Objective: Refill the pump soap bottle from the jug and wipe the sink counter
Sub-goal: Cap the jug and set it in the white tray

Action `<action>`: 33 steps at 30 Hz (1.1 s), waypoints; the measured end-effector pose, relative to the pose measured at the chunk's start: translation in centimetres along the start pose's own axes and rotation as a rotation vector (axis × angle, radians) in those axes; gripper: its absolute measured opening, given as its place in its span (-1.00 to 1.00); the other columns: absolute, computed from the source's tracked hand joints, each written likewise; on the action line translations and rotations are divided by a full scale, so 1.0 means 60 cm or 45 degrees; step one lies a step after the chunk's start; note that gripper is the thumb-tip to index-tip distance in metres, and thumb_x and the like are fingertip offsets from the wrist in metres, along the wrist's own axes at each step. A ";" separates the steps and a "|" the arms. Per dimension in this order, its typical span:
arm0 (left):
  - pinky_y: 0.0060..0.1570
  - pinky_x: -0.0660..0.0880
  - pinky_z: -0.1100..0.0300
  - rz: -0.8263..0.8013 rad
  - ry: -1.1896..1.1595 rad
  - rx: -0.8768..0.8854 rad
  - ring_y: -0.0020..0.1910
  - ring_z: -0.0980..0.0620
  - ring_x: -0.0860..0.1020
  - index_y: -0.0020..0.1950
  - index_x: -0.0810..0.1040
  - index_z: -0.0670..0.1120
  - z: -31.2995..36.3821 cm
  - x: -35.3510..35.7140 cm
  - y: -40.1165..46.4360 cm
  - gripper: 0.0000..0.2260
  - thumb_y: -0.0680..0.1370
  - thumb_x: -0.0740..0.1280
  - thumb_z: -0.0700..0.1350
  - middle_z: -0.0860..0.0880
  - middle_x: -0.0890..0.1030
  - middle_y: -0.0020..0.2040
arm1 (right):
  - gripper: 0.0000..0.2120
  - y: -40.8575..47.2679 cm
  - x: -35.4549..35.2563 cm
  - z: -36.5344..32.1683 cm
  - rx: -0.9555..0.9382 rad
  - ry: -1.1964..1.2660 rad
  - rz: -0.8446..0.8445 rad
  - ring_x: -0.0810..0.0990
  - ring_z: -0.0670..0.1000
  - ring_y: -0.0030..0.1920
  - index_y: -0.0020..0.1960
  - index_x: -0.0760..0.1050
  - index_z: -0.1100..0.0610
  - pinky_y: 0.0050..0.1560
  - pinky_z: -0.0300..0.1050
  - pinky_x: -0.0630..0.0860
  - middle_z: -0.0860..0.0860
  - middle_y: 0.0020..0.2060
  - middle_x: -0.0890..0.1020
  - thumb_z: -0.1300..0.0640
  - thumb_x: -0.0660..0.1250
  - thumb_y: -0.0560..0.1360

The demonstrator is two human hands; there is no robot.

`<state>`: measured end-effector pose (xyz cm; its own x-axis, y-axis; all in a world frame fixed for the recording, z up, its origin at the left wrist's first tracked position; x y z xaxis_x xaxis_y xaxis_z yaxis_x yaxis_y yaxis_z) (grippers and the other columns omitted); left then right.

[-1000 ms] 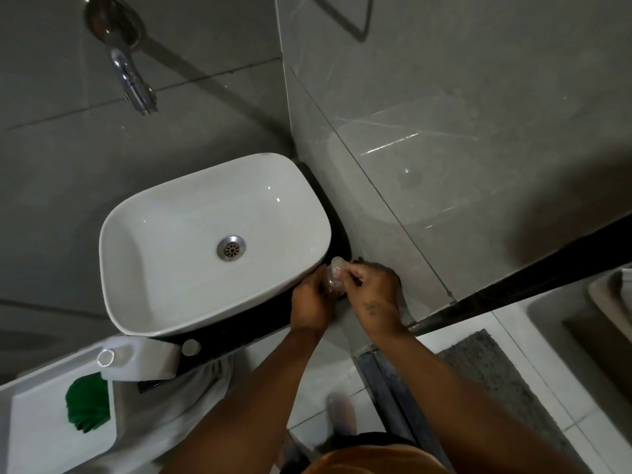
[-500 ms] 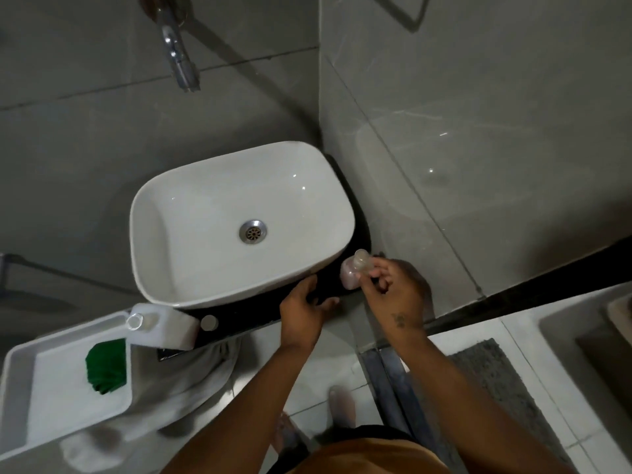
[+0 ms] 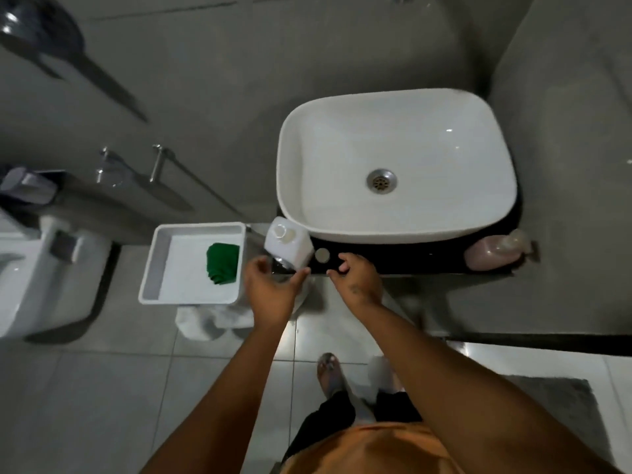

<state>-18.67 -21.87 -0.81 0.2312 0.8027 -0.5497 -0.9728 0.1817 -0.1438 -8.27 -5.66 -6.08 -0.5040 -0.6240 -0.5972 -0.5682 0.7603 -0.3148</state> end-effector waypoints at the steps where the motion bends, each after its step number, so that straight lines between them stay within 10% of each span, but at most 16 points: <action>1: -0.03 0.39 0.50 -0.026 0.030 0.067 -0.06 0.12 0.50 0.15 0.44 -0.07 0.009 -0.004 0.014 -0.32 0.20 0.71 0.09 0.07 0.50 0.01 | -0.65 0.005 0.015 -0.009 0.022 -0.029 -0.007 0.63 -0.02 -0.06 0.15 0.59 -0.07 -0.09 -0.12 0.55 -0.18 -0.19 0.57 -0.04 0.52 0.38; 6: 0.11 0.49 0.31 -0.230 -0.005 0.205 0.11 0.12 0.53 0.25 0.46 -0.08 0.033 -0.001 0.062 -0.29 0.21 0.71 -0.06 -0.01 0.52 0.18 | -0.75 0.022 0.052 -0.037 0.102 -0.198 0.004 0.65 0.12 -0.02 -0.06 0.52 -0.04 -0.14 -0.04 0.59 -0.05 -0.09 0.68 -0.10 0.49 0.36; 13: -0.11 0.43 0.55 -0.261 -0.155 0.188 -0.03 0.46 0.53 0.16 0.46 0.07 0.037 -0.007 0.067 -0.40 0.25 0.66 -0.18 0.22 0.57 0.03 | -0.72 0.026 0.044 -0.040 0.099 -0.151 0.030 0.64 0.09 -0.07 -0.07 0.53 -0.03 -0.13 -0.04 0.60 -0.04 -0.06 0.60 -0.08 0.50 0.29; 22: -0.01 0.44 0.52 -0.444 -0.118 0.348 0.11 0.40 0.52 0.21 0.40 0.20 0.042 -0.020 0.003 -0.33 0.24 0.66 -0.11 0.41 0.52 0.11 | -0.64 -0.032 -0.130 -0.098 -0.381 0.079 -0.178 0.66 -0.14 -0.12 0.02 0.66 -0.04 -0.07 -0.33 0.59 -0.14 -0.12 0.60 0.22 0.50 0.25; 33: -0.02 0.45 0.52 -0.637 -0.034 0.678 0.10 0.26 0.58 0.19 0.42 0.37 0.155 0.047 -0.069 -0.37 0.23 0.60 0.02 0.31 0.58 0.10 | -0.67 -0.075 -0.314 -0.205 -0.802 -0.485 -0.475 0.57 -0.14 -0.11 0.11 0.64 0.04 -0.02 -0.15 0.56 -0.12 -0.01 0.60 0.24 0.45 0.36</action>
<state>-14.13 -15.06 5.89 0.6562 0.5635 -0.5018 -0.6280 0.7765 0.0508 -4.23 0.47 15.65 -0.0191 -0.6252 -0.7802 -0.9700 0.2009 -0.1372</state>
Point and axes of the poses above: each hand's wrist, its own y-axis towards the middle knuckle, its own x-axis out of the palm, z = x × y, the point moved 4 cm from there along y, towards the middle knuckle
